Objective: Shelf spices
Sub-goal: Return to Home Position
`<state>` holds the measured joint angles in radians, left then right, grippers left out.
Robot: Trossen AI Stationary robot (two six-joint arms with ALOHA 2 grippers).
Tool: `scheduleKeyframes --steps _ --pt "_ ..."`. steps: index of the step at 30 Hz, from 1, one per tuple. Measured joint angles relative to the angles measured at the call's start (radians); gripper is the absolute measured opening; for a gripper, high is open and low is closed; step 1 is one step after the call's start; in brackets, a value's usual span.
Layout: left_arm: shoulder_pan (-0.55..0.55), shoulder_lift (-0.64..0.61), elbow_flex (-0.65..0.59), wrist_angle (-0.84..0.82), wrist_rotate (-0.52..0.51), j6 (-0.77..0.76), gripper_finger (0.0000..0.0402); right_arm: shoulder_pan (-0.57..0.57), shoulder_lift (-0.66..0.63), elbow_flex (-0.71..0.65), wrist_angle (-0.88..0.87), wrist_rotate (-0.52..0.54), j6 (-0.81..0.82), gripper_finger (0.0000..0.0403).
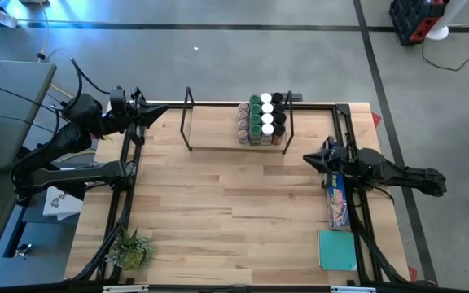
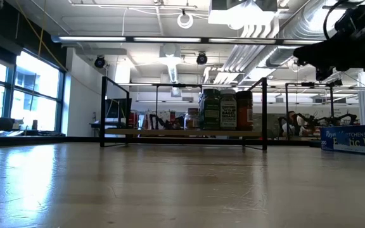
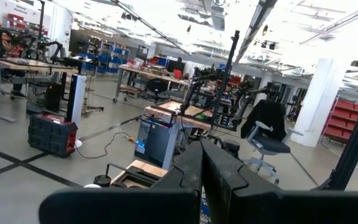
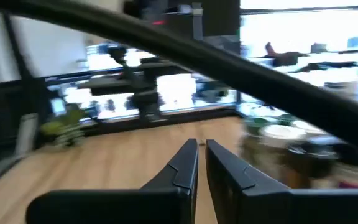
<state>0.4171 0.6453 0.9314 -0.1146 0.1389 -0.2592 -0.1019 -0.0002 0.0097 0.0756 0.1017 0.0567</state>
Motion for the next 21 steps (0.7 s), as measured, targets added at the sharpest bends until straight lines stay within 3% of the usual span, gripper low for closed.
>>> scheduleKeyframes --steps 6,21 --pt "0.0 0.001 0.0 -0.002 0.0 0.0 0.0 -0.005 0.0 0.0 -0.015 -0.163 0.046 0.0026" --pt "0.0 0.001 0.0 -0.001 0.0 0.0 0.0 -0.005 0.014 0.0 -0.052 -0.164 0.074 0.0026"
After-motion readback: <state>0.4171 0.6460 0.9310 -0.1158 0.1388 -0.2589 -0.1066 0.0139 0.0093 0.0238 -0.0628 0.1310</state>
